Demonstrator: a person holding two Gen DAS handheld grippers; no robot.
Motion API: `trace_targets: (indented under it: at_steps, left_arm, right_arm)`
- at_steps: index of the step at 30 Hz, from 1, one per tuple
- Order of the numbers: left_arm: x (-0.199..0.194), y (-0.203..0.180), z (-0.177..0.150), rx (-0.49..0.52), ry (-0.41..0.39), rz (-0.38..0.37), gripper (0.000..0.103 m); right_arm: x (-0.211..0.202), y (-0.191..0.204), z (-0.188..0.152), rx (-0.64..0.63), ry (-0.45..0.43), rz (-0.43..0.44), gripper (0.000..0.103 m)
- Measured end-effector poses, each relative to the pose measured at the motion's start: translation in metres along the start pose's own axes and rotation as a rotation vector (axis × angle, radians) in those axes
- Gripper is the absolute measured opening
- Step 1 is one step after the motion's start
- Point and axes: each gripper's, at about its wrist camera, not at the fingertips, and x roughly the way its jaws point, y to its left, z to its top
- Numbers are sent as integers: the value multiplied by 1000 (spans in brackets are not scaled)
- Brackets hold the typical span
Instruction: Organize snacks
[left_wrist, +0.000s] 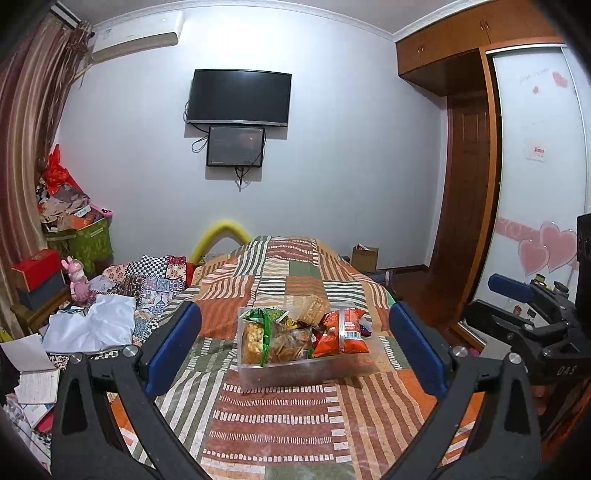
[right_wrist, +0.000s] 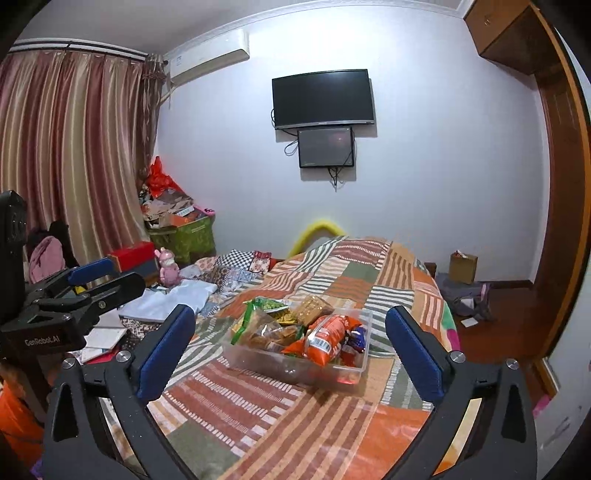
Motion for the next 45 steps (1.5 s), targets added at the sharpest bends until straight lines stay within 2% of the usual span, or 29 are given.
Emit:
trace_targets:
  at_steps: [45]
  left_arm:
    - [-3, -3, -6, 2, 8, -48, 103]
  right_arm:
    - [-13, 5, -6, 2, -21, 7, 103]
